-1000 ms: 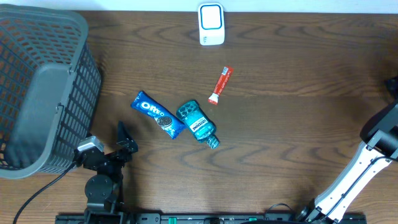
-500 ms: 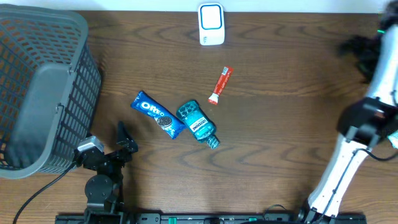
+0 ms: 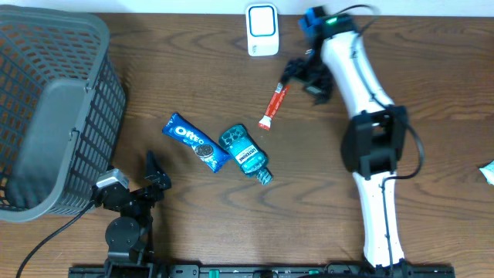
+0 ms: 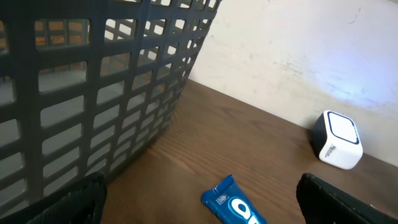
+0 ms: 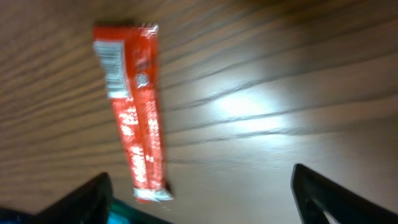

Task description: Scan the item barcode

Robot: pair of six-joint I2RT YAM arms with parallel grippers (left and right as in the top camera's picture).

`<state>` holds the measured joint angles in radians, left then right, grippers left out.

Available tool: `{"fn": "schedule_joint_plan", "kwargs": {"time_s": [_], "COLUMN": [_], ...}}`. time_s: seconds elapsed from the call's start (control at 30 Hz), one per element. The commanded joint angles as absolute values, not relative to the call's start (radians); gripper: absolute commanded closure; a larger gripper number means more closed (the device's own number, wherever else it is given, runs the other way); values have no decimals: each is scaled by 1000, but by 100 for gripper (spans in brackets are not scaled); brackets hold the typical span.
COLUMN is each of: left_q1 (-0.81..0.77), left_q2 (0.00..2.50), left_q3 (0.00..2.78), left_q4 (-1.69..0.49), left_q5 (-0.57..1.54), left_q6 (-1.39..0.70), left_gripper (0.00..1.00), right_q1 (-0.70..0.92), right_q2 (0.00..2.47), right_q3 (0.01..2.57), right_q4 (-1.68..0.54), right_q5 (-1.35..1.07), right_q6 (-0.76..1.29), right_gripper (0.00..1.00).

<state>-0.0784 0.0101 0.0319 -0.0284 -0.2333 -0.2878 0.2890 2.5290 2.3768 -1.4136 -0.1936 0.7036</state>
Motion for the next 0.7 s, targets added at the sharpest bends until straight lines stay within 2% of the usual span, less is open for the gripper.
{"fn": "schedule_joint_plan", "kwargs": {"time_s": [0.0, 0.23, 0.4, 0.53, 0.57, 0.67], "left_q1": [-73, -73, -73, -73, -73, -73], "left_q2": [4, 4, 4, 4, 4, 4], "left_q3": [4, 4, 4, 4, 4, 4], "left_q4": [-47, -47, -47, -47, -47, -47], "left_q5": [-231, -231, -231, -231, -231, -231], "left_q6": [-281, -281, -281, -281, -281, -281], "left_gripper": [2, 2, 2, 2, 2, 2], "right_q1": [318, 374, 418, 428, 429, 426], "right_q2": [2511, 2511, 2512, 2512, 2512, 2512], "right_q3": [2310, 2261, 2188, 2103, 2085, 2048], "right_q4": [-1350, -1290, -1269, -1225, -1219, -1218], "right_q5": [-189, -186, -77, -76, -76, -58], "right_q6": [824, 920, 972, 987, 996, 999], "right_gripper": [19, 26, 24, 31, 41, 91]}}
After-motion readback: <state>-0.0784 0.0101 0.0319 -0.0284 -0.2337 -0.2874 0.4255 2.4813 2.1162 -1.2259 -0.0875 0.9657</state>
